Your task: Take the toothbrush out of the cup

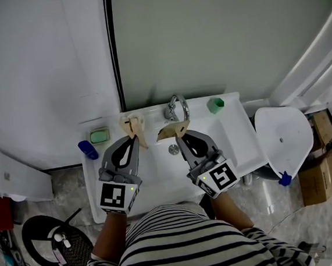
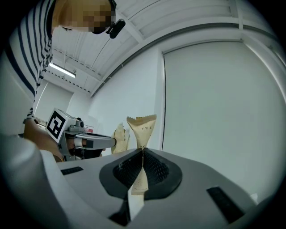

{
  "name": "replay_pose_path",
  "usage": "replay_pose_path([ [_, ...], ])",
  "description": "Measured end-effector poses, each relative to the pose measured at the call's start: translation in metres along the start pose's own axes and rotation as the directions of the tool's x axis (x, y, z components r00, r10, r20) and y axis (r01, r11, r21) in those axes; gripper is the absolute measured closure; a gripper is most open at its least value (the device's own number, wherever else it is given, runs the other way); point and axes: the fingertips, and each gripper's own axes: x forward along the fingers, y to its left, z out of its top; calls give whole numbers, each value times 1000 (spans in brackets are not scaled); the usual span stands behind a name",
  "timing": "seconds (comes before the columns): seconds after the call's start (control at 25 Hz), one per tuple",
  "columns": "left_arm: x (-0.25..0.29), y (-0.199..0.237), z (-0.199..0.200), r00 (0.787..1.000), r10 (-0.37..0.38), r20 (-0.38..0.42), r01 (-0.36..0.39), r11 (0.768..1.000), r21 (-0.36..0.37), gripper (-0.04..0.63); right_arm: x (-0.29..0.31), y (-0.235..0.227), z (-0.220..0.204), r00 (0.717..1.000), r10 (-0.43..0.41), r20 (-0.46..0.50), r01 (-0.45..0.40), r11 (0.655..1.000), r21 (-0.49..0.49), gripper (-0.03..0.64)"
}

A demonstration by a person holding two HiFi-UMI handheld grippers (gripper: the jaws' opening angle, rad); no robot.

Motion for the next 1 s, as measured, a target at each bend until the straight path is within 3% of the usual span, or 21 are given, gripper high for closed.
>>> replay_pose_path([
  [1.0, 2, -1, -11, 1000, -9, -17, 8, 999, -40, 586, 0, -1, -8, 999, -21, -28, 21, 1000, -1, 607],
])
